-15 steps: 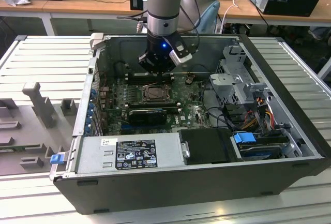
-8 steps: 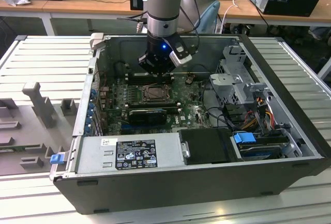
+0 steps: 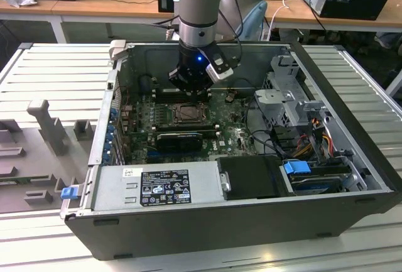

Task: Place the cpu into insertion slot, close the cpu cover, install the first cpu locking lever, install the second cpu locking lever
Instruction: 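Install the first cpu locking lever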

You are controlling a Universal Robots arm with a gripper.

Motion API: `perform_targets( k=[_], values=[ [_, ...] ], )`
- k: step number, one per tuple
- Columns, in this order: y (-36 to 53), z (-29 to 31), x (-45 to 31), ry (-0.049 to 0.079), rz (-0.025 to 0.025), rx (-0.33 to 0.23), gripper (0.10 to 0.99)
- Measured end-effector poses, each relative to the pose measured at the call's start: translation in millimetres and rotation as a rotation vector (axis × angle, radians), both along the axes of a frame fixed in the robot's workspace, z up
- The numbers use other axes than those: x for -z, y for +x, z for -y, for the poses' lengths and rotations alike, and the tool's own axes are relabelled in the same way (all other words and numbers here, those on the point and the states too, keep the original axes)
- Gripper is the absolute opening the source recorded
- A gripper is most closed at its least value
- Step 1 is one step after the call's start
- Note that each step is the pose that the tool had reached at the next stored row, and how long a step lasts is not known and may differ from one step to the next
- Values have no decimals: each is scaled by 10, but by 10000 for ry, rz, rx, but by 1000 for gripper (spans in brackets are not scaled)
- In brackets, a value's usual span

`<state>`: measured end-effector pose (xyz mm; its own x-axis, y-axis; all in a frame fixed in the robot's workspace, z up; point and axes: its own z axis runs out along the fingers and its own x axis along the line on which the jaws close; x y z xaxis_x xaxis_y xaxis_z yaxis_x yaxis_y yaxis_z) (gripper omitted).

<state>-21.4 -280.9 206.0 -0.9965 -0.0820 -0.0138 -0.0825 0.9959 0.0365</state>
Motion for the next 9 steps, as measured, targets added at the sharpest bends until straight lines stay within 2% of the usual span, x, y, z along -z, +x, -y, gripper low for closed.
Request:
perform_targets(
  k=[8,9],
  values=[
    [17,1,29,-300,-2,-2,106],
    [17,1,31,-308,-3,-1,106]
  ],
)
